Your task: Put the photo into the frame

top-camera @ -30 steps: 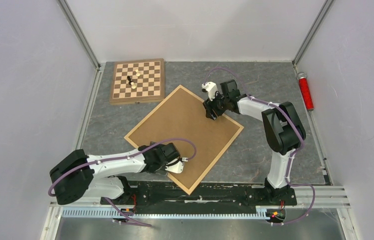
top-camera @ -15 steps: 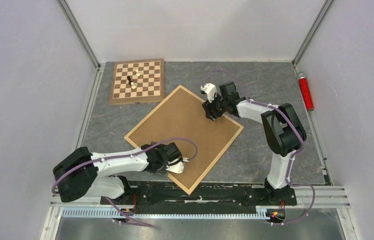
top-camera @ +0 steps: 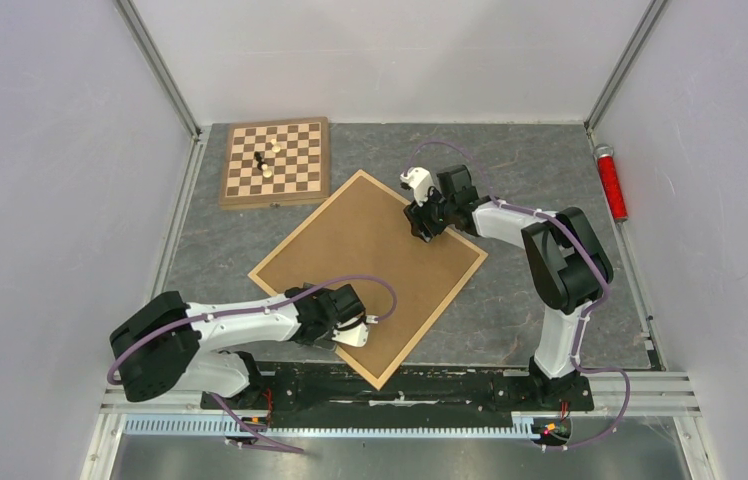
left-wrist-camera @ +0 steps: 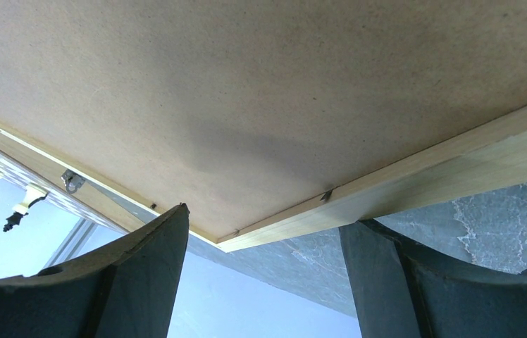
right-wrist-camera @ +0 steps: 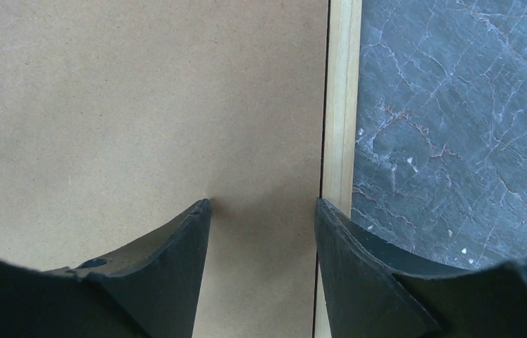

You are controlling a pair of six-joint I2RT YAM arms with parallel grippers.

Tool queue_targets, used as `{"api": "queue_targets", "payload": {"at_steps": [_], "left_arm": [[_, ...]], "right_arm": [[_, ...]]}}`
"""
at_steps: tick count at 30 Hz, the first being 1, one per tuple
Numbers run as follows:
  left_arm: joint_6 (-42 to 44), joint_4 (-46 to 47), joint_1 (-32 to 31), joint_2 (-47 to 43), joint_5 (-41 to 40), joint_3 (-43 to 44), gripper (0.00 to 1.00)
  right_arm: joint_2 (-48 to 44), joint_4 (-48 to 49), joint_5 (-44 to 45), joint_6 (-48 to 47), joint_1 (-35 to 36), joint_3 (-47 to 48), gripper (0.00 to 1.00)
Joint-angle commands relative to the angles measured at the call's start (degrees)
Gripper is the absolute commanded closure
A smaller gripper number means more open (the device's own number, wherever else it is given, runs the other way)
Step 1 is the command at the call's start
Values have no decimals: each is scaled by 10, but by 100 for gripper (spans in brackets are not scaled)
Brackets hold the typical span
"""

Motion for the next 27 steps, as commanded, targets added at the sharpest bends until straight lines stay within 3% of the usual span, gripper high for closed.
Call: {"api": "queue_targets", "payload": {"at_steps": [1, 27], "left_arm": [[-6, 170, 9, 25, 39, -3, 17], [-22, 182, 11, 46, 53, 5, 17]], "right_arm": [[28, -99, -195, 57, 89, -37, 43], [33, -119, -187, 19, 137, -92, 39]]}}
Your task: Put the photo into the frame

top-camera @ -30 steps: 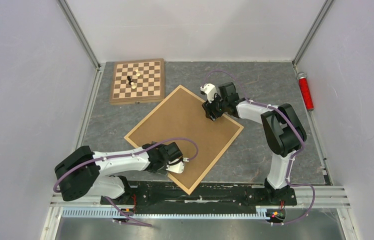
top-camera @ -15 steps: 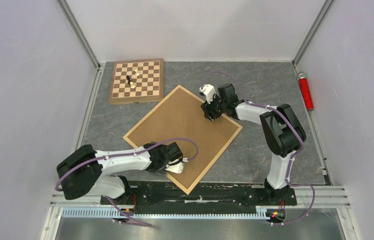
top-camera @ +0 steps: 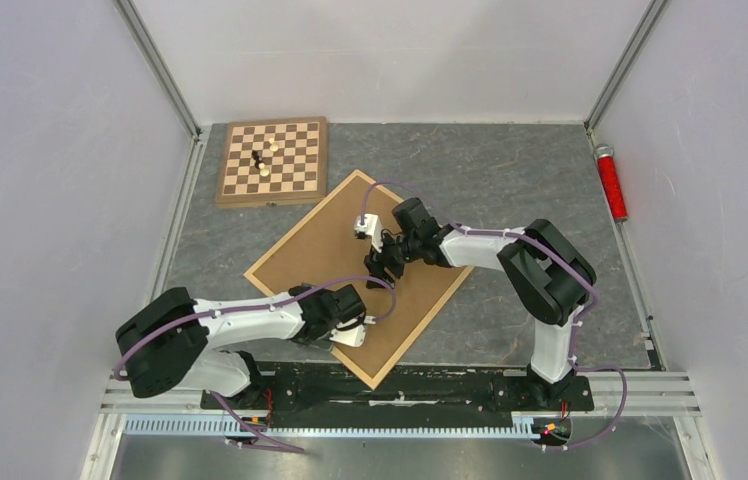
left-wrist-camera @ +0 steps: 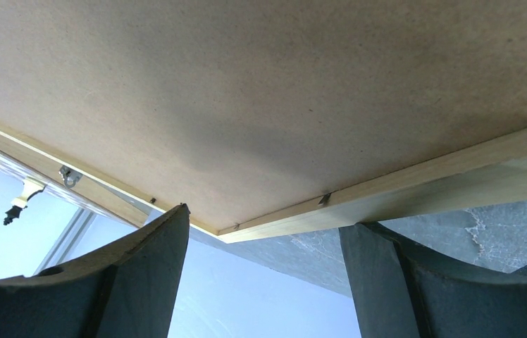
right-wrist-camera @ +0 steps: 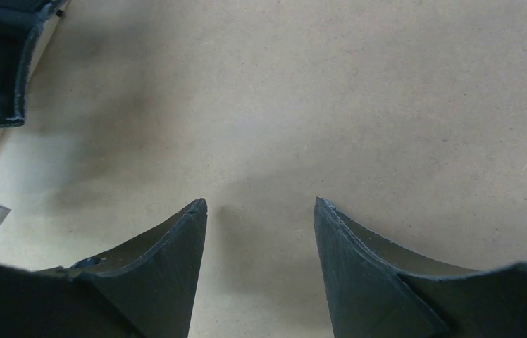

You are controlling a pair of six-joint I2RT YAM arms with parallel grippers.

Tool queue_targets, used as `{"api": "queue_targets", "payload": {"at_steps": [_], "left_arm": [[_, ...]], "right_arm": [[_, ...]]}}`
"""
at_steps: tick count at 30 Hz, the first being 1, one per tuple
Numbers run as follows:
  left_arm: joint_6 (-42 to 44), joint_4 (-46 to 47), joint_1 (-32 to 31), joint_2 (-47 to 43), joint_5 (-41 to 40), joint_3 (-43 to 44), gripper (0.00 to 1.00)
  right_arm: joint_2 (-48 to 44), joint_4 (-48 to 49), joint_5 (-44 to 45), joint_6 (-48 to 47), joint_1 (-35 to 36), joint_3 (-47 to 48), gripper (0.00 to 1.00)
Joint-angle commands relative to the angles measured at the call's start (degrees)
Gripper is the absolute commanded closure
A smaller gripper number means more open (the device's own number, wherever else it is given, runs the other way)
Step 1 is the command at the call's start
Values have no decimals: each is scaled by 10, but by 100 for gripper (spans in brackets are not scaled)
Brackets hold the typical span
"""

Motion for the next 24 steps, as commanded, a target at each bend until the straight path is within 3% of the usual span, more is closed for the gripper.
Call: {"api": "queue_targets", "payload": {"at_steps": [1, 24], "left_arm": [[-22, 198, 8, 26, 70, 1, 17], [-29, 172, 8, 4, 85, -8, 18]], "right_arm": [[31, -152, -25, 21, -8, -44, 40], [-20, -123, 100, 56, -137, 118, 36]]}}
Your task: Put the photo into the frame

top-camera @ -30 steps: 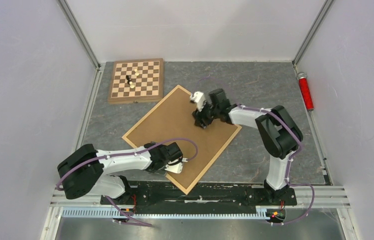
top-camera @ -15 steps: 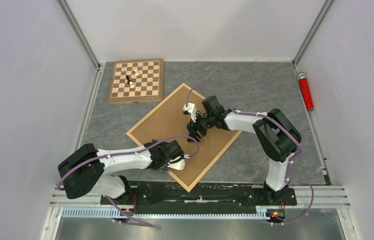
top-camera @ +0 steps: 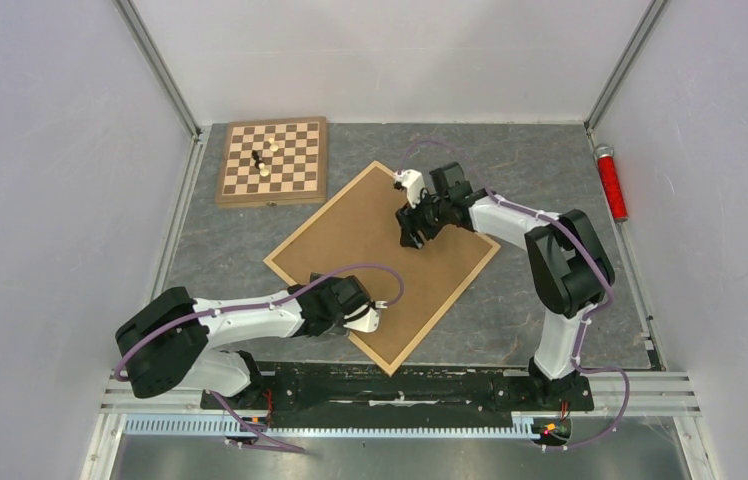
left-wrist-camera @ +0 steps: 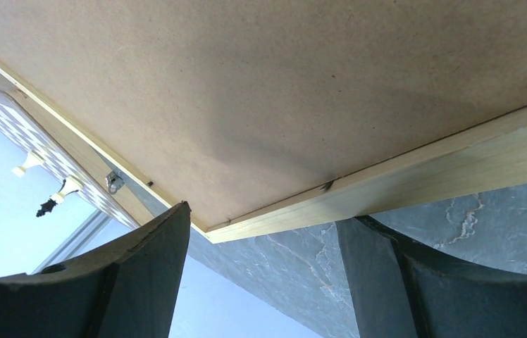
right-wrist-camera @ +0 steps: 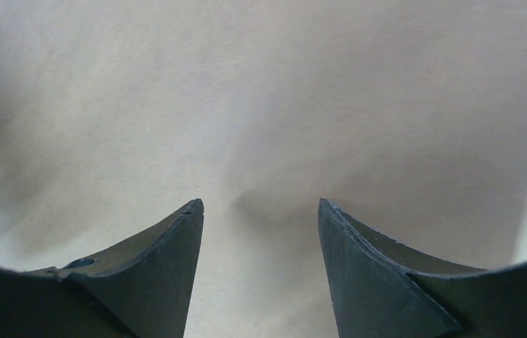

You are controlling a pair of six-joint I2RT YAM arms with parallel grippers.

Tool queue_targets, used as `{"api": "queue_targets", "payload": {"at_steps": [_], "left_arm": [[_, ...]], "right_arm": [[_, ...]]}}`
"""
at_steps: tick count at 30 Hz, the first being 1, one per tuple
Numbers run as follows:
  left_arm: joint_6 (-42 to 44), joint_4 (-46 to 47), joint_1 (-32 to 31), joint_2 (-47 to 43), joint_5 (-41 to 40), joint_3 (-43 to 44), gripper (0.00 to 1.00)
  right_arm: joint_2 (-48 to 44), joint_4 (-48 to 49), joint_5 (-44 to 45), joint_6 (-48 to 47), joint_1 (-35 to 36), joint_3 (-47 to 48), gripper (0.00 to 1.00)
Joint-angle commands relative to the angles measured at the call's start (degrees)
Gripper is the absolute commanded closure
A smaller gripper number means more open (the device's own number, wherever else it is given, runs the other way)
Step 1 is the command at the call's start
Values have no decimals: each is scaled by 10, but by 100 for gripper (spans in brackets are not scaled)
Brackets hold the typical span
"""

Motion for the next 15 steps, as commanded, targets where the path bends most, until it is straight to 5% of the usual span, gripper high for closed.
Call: {"api": "queue_targets", "payload": {"at_steps": [1, 15], "left_arm": [[-29, 50, 0, 2, 94, -9, 18], [-29, 47, 0, -2, 100, -9, 18]], "right_arm": [[0, 20, 32, 19, -21, 48, 36], [102, 41, 75, 38, -40, 178, 32]]}}
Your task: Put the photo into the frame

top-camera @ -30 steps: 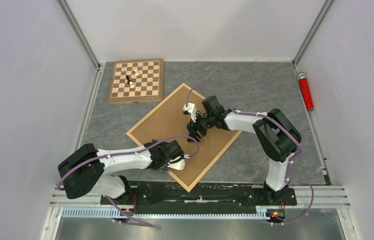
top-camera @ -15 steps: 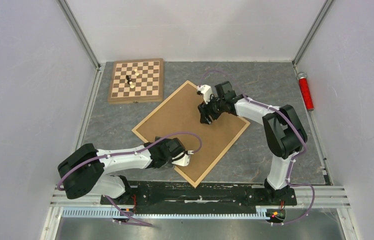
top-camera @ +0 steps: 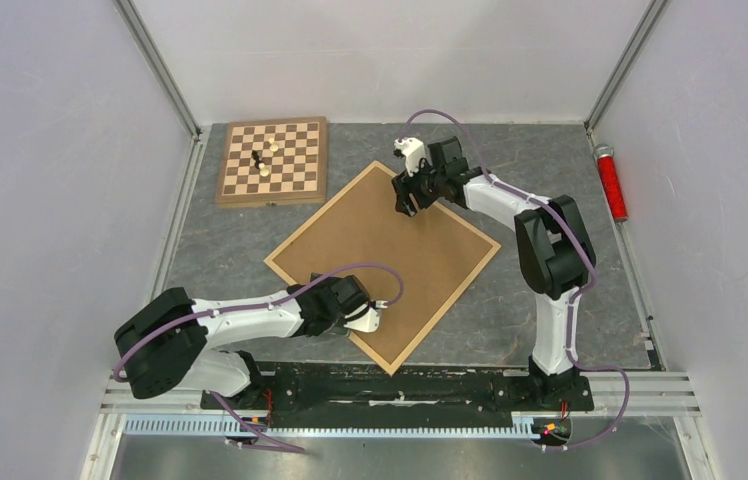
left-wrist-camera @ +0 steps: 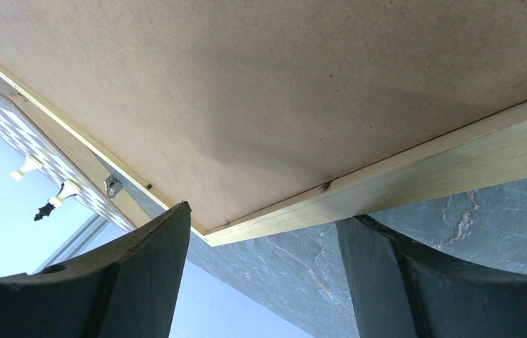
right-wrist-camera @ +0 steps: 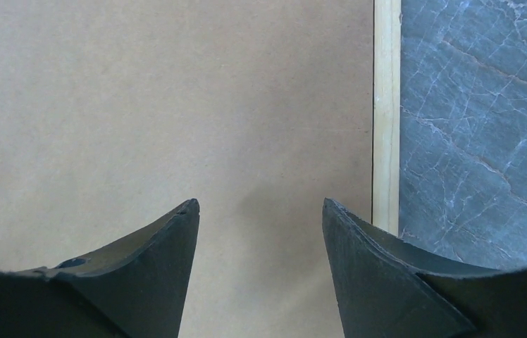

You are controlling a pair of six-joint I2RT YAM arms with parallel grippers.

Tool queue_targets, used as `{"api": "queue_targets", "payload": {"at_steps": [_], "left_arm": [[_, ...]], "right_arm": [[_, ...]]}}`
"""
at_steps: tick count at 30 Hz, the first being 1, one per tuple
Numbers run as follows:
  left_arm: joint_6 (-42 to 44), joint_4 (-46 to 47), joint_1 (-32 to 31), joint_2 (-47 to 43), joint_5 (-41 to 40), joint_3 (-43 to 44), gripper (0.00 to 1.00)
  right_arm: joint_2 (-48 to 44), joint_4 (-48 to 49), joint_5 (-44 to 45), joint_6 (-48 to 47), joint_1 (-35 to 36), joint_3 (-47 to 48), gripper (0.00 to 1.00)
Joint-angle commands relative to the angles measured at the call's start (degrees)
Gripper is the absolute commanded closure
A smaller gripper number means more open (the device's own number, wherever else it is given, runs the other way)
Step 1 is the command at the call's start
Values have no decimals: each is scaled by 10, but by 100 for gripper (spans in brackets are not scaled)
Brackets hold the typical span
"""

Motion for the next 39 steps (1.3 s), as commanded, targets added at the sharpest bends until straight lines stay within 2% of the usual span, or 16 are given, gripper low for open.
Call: {"api": "queue_targets", "payload": {"at_steps": [1, 23, 39], "left_arm": [[-30, 47, -1, 3, 89, -9, 18], [-31, 47, -1, 9, 85, -11, 18], [-26, 54, 0, 14, 80, -9, 18]], "right_arm": [[27, 21, 18, 7, -4, 34, 32], [62, 36, 61, -40, -16, 47, 32], [68, 43, 10, -13, -17, 3, 35]]}}
